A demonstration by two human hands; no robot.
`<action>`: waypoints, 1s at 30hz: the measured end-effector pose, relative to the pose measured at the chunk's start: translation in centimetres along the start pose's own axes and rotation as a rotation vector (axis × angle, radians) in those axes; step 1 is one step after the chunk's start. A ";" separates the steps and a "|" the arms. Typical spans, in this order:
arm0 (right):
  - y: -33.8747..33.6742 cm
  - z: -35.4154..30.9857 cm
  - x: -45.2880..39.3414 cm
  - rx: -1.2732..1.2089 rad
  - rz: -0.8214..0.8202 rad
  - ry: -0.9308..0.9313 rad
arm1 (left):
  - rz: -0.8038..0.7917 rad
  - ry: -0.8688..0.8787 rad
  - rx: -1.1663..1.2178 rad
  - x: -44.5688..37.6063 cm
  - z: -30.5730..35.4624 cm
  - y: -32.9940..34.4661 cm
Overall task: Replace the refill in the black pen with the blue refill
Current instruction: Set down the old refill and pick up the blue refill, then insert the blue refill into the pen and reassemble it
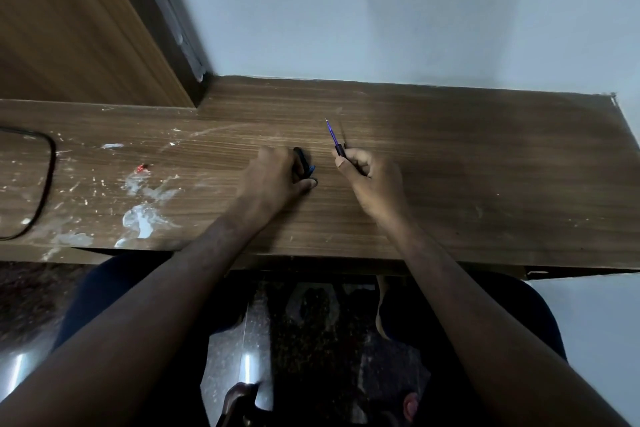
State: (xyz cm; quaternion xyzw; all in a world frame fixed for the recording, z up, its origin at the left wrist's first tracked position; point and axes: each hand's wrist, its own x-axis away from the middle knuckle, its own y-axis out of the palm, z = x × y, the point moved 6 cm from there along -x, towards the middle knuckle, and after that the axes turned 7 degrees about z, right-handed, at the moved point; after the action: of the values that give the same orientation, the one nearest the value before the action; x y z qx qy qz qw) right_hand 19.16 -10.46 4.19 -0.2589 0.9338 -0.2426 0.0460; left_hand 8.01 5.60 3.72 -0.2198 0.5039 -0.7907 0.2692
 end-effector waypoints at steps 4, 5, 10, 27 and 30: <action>0.0 0.0 -0.1 -0.002 0.010 0.007 | 0.004 0.002 -0.050 0.0 0.4 0.7; -0.1 0.1 -0.2 -0.008 0.015 0.006 | 0.003 0.014 -0.035 -0.1 0.3 0.8; -0.1 -0.1 -0.5 0.014 0.010 0.000 | -0.011 -0.042 0.587 -0.8 -0.5 0.7; 1.3 0.5 -0.4 0.065 -0.079 -0.045 | 0.113 -0.407 1.301 -3.9 -1.3 1.4; 1.4 0.6 -0.4 0.051 -0.098 -0.041 | 0.092 -0.391 1.298 -3.8 -1.0 1.4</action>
State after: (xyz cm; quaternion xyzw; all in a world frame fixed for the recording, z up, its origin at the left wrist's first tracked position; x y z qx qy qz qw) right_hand 19.02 -9.49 2.95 -0.3078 0.9125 -0.2628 0.0598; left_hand 10.60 8.26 1.78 -0.1309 -0.1220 -0.8664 0.4662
